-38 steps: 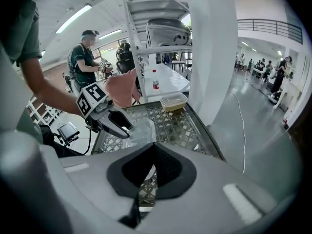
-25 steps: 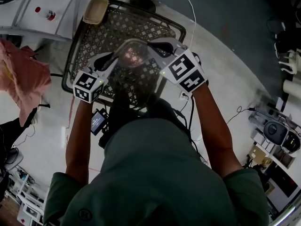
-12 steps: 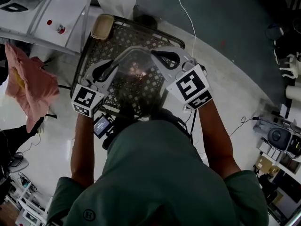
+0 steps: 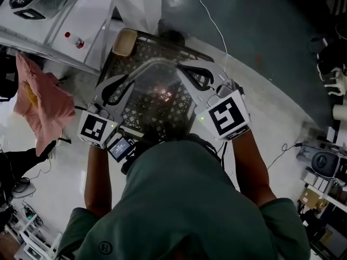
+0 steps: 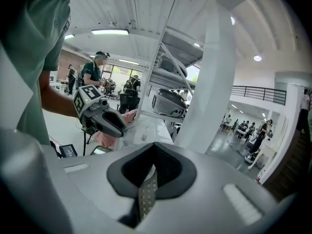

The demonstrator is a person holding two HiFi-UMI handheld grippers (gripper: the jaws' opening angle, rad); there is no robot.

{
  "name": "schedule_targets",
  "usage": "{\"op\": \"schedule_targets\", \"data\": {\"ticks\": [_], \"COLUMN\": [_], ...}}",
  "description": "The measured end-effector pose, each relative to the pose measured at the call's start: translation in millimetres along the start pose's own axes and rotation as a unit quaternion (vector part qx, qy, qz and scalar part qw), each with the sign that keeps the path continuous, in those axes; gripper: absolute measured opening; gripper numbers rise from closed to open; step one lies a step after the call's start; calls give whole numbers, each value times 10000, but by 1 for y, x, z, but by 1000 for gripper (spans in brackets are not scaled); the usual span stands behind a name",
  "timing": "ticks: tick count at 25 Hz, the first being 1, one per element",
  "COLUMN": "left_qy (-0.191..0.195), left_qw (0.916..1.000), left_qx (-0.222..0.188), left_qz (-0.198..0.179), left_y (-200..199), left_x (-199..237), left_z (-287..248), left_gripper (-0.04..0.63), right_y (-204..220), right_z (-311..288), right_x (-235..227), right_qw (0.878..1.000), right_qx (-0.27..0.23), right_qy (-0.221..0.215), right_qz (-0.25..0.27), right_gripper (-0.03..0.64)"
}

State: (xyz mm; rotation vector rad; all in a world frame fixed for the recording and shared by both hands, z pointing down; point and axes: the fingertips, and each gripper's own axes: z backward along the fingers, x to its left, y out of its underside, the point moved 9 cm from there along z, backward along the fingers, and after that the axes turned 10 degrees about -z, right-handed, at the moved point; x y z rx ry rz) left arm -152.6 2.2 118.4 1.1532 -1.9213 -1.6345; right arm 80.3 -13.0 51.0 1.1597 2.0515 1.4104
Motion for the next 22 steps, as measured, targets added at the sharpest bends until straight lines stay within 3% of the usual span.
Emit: {"op": "schedule_targets", "data": {"ticks": [10,22], "left_qy": [-241,-298], "left_qw": [9986,9973], "left_qx": [-125,-203], "left_qz": [-453,-634], "left_y": [-43,-67], "left_x": [-10,-10], "left_z": [20,29], "left_gripper": [84,87], "right_y": [-23,-35], "right_z": [29,40], "right_x": [4,5], "right_qw": [9993,9983], "right_qx": [-331,-528], "right_qy": [-28,6], "right_qz": [196,247], "right_gripper": [0,0]}}
